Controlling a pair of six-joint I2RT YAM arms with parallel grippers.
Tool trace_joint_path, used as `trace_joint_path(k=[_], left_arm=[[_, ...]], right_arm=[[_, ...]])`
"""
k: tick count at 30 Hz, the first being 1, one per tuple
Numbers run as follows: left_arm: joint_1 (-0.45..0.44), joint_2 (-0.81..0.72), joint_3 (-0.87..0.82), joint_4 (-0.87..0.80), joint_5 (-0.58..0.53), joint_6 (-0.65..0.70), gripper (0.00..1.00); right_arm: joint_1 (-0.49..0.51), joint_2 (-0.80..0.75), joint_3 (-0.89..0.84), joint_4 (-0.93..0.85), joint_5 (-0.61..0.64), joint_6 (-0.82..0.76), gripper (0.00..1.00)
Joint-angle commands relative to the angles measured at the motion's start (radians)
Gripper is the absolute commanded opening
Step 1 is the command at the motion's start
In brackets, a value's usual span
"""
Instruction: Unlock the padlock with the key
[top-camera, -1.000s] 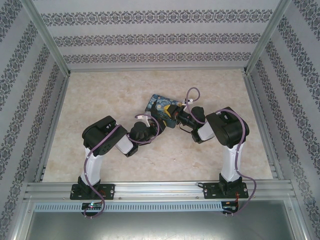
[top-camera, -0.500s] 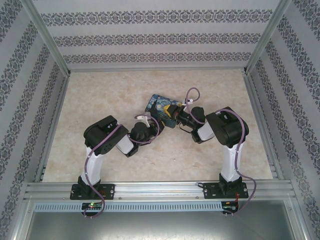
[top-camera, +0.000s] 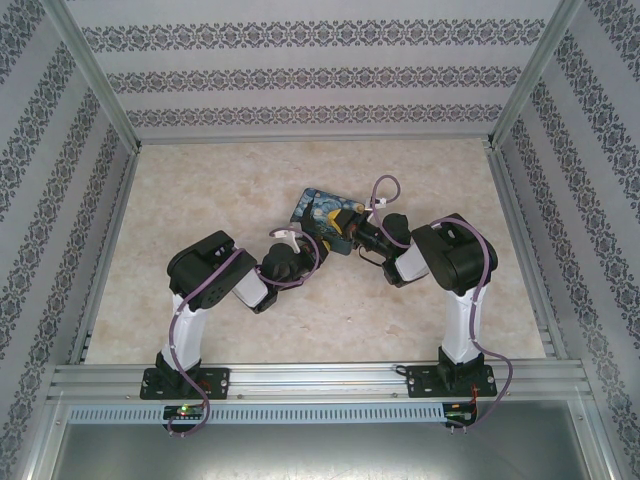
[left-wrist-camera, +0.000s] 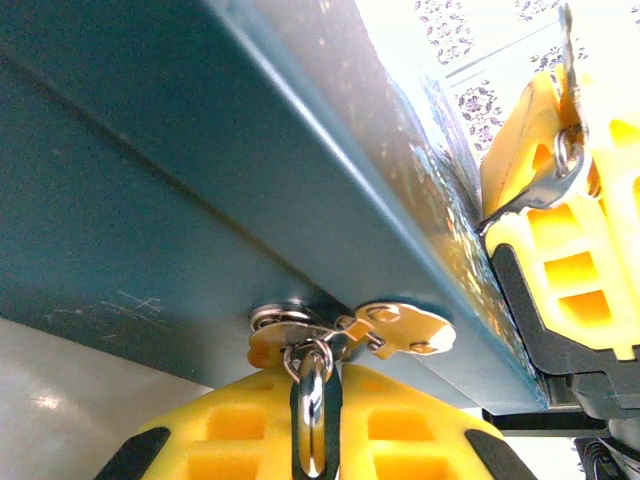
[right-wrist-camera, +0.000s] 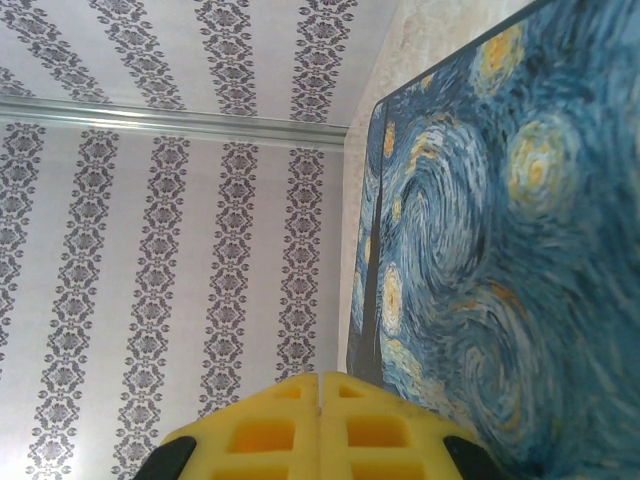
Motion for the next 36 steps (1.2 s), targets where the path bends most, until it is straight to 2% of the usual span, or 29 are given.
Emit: trace_joint_path(k=[1, 6, 11, 13, 21, 28, 36], left_arm=[[-0.008, 0.047, -0.008, -0.123, 0.017, 0.015, 0.00], [-0.007, -0.001, -0.044, -0.113, 0.052, -0.007, 0.00], [0.002, -0.044, -0.056, -0.136, 0.132, -0.095, 0.00], [0.003, -0.064, -0.058, -0.170, 0.149, -0.132, 0.00], [0.013, -0.107, -0.106, -0.108, 0.171, -0.279, 0.00], [0.019, -0.203, -0.109, -0.183, 0.173, -0.316, 0.00], [0.032, -0.218, -0.081, -0.151, 0.205, -0.405, 0.00]], right_arm=[[0.001, 0.033, -0.010, -0.037, -0.008, 0.008, 0.00], [-0.001, -0.030, -0.007, -0.052, -0.012, 0.010, 0.00], [0.000, -0.136, -0.041, -0.075, -0.024, 0.001, 0.00], [0.003, -0.189, -0.074, -0.084, -0.025, -0.006, 0.00], [0.038, -0.383, -0.257, -0.115, 0.003, -0.043, 0.00], [0.143, -0.550, -0.442, -0.198, 0.124, -0.103, 0.00], [0.238, -0.580, -0.544, -0.221, 0.269, -0.111, 0.00]])
